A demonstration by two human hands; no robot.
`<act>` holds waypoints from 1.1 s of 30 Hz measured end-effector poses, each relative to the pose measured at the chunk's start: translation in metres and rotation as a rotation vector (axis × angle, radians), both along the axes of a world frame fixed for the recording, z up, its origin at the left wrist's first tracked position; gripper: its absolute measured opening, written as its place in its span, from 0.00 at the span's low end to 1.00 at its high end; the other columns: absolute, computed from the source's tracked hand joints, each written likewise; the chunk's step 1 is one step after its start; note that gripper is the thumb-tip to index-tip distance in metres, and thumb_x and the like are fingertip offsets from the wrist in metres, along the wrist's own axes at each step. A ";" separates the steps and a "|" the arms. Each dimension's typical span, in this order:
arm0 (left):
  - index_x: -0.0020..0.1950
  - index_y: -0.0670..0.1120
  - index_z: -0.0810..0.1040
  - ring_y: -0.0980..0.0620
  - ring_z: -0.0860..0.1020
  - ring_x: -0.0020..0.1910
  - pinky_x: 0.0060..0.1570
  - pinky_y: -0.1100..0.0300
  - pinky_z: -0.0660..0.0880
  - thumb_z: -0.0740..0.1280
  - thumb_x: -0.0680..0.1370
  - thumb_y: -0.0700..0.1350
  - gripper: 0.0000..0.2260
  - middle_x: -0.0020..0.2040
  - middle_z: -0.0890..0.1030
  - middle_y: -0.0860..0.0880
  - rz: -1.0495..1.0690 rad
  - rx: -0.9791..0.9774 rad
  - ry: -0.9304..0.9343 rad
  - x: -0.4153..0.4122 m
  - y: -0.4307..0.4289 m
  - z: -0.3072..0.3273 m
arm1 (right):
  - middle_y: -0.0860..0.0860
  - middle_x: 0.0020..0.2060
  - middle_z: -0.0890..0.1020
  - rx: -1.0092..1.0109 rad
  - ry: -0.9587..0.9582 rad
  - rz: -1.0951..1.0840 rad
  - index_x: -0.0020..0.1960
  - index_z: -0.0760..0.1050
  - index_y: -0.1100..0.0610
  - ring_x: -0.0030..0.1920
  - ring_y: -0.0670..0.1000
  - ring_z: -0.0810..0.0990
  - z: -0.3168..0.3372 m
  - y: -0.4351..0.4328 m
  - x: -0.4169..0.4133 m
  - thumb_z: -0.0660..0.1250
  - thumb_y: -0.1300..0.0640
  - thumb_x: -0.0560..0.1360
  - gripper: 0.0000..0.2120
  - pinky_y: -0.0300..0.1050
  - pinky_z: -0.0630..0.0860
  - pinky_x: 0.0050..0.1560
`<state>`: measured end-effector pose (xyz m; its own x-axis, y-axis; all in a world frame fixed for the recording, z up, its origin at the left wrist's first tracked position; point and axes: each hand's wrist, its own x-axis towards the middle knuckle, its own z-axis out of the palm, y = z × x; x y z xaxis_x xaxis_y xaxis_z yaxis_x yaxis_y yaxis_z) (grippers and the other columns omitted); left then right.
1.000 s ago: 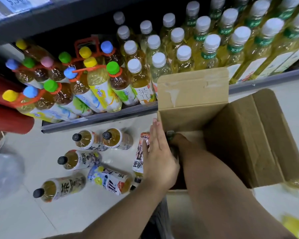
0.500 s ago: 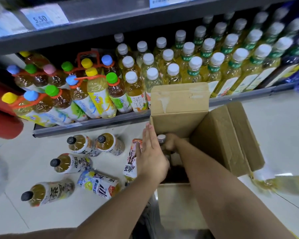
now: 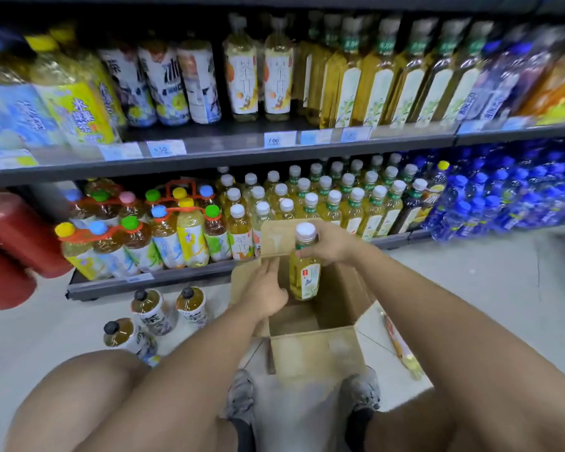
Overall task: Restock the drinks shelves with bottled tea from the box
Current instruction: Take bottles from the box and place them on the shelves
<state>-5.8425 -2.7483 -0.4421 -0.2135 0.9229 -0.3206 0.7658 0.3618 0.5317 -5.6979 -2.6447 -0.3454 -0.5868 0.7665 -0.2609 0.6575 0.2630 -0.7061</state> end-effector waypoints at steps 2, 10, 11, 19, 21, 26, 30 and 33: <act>0.79 0.56 0.55 0.50 0.73 0.67 0.66 0.54 0.71 0.70 0.74 0.49 0.37 0.71 0.72 0.51 -0.057 0.132 -0.177 0.011 -0.007 0.037 | 0.48 0.50 0.81 0.070 0.043 0.000 0.56 0.75 0.51 0.52 0.54 0.81 0.045 -0.012 0.007 0.78 0.54 0.70 0.18 0.50 0.81 0.45; 0.64 0.55 0.67 0.54 0.79 0.53 0.52 0.52 0.78 0.75 0.72 0.53 0.25 0.55 0.78 0.56 0.120 0.607 -0.241 0.023 -0.008 0.186 | 0.45 0.46 0.83 0.222 0.169 0.028 0.51 0.78 0.51 0.46 0.46 0.82 0.187 -0.045 0.007 0.79 0.51 0.69 0.14 0.44 0.78 0.46; 0.61 0.56 0.67 0.54 0.78 0.52 0.51 0.51 0.78 0.75 0.73 0.53 0.23 0.54 0.78 0.56 0.123 0.651 -0.237 0.020 -0.004 0.205 | 0.44 0.45 0.83 0.251 0.195 0.041 0.50 0.78 0.50 0.46 0.46 0.81 0.204 -0.044 0.003 0.79 0.52 0.69 0.13 0.41 0.76 0.45; 0.65 0.55 0.69 0.59 0.77 0.55 0.46 0.69 0.71 0.74 0.74 0.48 0.23 0.56 0.76 0.58 0.105 0.969 -0.148 -0.031 0.066 0.367 | 0.37 0.60 0.79 0.493 0.493 0.085 0.66 0.73 0.42 0.59 0.39 0.78 0.338 0.001 -0.019 0.75 0.48 0.72 0.24 0.39 0.75 0.58; 0.66 0.55 0.68 0.58 0.76 0.56 0.48 0.68 0.70 0.76 0.73 0.48 0.26 0.58 0.77 0.57 0.145 1.006 -0.142 -0.048 0.090 0.399 | 0.37 0.62 0.76 0.497 0.523 0.022 0.70 0.71 0.41 0.60 0.40 0.78 0.357 0.021 -0.019 0.73 0.46 0.74 0.26 0.42 0.77 0.59; 0.69 0.55 0.66 0.52 0.76 0.61 0.62 0.53 0.74 0.78 0.72 0.48 0.31 0.63 0.77 0.53 0.201 1.082 -0.104 -0.084 0.144 0.445 | 0.40 0.62 0.77 0.597 0.468 -0.097 0.68 0.73 0.44 0.57 0.40 0.78 0.361 0.079 -0.035 0.68 0.44 0.77 0.20 0.43 0.76 0.58; 0.56 0.69 0.60 0.56 0.76 0.55 0.52 0.61 0.69 0.79 0.70 0.49 0.31 0.56 0.77 0.57 0.176 1.166 -0.080 -0.106 0.186 0.468 | 0.40 0.64 0.77 0.686 0.419 -0.109 0.68 0.74 0.46 0.61 0.42 0.76 0.351 0.126 -0.060 0.67 0.46 0.78 0.18 0.42 0.73 0.62; 0.55 0.71 0.60 0.56 0.76 0.54 0.53 0.59 0.71 0.78 0.70 0.50 0.30 0.56 0.78 0.58 0.163 1.169 -0.090 -0.117 0.216 0.478 | 0.40 0.64 0.77 0.750 0.411 -0.137 0.67 0.75 0.45 0.62 0.40 0.74 0.338 0.158 -0.077 0.65 0.46 0.79 0.17 0.42 0.72 0.64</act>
